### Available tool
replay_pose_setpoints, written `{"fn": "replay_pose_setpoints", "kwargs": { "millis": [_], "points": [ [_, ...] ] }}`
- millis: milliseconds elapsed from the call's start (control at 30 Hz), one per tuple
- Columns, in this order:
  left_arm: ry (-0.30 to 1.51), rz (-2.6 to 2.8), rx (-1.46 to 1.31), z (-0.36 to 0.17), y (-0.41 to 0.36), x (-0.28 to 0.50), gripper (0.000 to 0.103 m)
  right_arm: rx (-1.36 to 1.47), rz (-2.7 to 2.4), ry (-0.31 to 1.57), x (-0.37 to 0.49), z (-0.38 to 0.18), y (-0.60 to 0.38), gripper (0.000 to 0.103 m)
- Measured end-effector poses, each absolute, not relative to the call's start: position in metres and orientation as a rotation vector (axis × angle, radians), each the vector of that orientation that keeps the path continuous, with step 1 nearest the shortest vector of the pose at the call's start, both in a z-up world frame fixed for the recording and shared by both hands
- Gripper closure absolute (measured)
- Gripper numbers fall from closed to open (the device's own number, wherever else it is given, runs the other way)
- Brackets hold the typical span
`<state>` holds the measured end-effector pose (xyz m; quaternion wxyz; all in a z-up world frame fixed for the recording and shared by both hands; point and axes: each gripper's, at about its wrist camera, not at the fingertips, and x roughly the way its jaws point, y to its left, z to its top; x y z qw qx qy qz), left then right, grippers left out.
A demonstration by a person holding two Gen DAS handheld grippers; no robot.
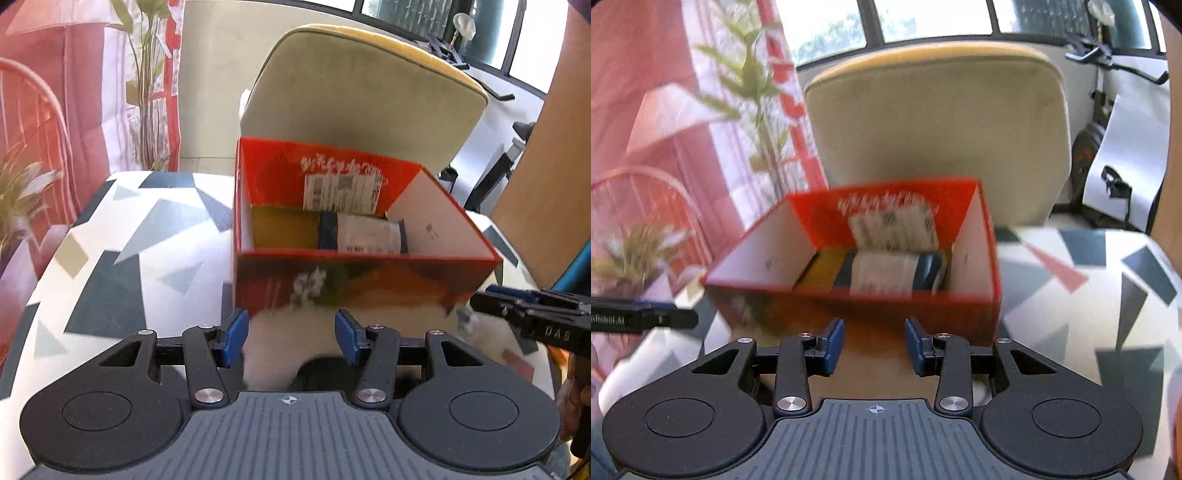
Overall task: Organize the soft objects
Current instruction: 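Grasp the black padded eye mask with both grippers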
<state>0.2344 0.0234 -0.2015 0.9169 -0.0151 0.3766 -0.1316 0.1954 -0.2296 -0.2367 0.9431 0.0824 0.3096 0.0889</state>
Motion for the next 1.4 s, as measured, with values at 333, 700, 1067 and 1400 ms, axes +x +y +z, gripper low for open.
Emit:
{"fn": "replay_pose_setpoints", "kwargs": {
  "millis": [333,700,1067,1400],
  "points": [
    [0.84,-0.273,-0.059,-0.228,0.029,0.222,0.049,0.154,0.18,0.753,0.154,-0.265,-0.213,0.068],
    [0.881,-0.309,-0.074,-0.244,0.024,0.207,0.049,0.14,0.174,0.831,0.119,-0.267,-0.215,0.041],
    [0.893,-0.312,-0.072,-0.253,0.024,0.204,0.049,0.097,0.199,0.915,0.114,-0.276,-0.202,0.026],
    [0.913,-0.327,-0.078,-0.261,0.023,0.205,0.047,0.049,0.161,0.941,0.121,-0.287,-0.205,0.044]
  ]
}}
